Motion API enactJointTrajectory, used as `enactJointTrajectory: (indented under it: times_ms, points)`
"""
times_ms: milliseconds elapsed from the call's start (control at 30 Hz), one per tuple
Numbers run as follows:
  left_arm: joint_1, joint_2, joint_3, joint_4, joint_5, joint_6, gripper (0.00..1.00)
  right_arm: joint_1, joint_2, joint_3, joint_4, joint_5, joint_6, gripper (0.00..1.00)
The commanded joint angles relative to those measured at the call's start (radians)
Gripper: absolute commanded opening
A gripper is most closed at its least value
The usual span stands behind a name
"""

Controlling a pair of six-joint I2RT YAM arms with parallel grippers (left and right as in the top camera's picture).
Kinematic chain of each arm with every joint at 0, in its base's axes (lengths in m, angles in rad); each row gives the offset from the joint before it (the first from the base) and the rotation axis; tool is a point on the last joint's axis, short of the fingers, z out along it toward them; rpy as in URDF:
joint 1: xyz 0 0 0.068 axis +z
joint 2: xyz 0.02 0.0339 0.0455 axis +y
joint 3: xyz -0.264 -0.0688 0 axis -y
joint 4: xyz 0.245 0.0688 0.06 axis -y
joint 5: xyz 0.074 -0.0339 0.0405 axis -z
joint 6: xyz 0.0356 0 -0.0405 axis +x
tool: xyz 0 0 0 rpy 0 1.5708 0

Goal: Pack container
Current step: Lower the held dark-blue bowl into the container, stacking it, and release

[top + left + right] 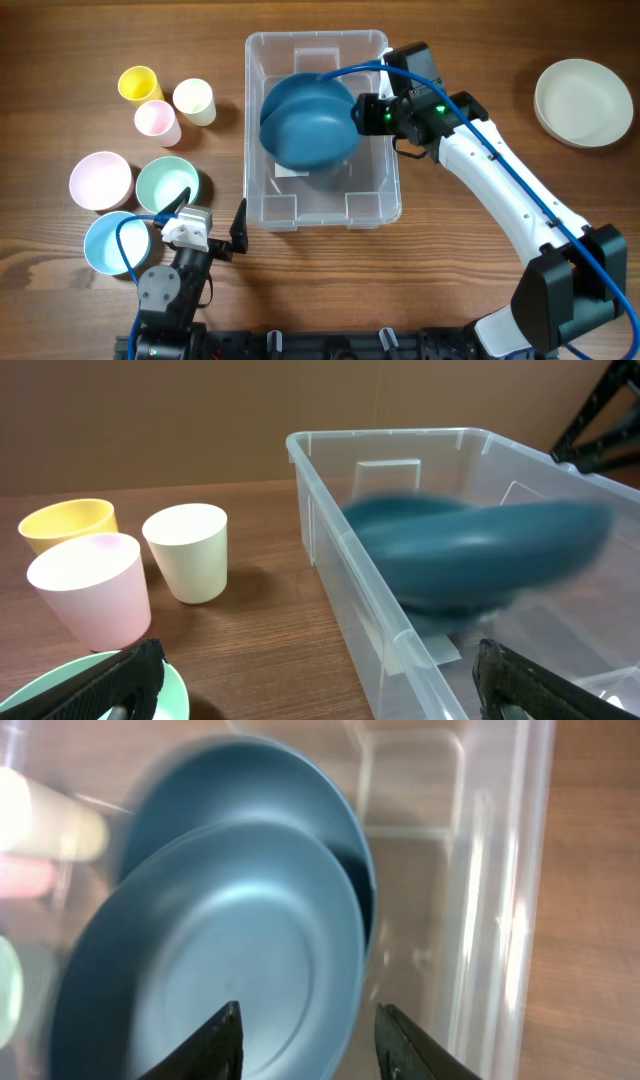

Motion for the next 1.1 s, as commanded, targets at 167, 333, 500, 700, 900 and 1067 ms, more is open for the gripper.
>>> enactJointTrajectory:
  times_ms: [167,333,500,700,900,1067]
  points:
    - [-0.005,-0.002,-0.008,0.000,0.012,-0.006,1.00,-0.001,-0.015,0.038,-0.025,-0.154,0.001,0.41]
    - [-0.005,-0.002,-0.008,0.000,0.012,-0.006,1.00,0.060,-0.014,0.037,-0.180,-0.227,-0.011,0.33]
    - [-0.005,-0.002,-0.008,0.000,0.012,-0.006,1.00,0.202,-0.010,0.026,-0.230,-0.201,-0.076,0.31]
    - [-0.005,-0.002,-0.008,0.000,0.012,-0.005,1.00,0.254,0.133,0.008,-0.200,-0.167,-0.046,0.12]
    - [-0.005,-0.002,-0.008,0.000,0.012,-0.006,1.00,0.253,0.302,0.008,-0.073,-0.164,-0.047,0.06]
    - [-0.005,-0.002,-0.008,0.000,0.012,-0.006,1.00,0.253,0.308,0.016,0.083,0.002,-0.046,0.11]
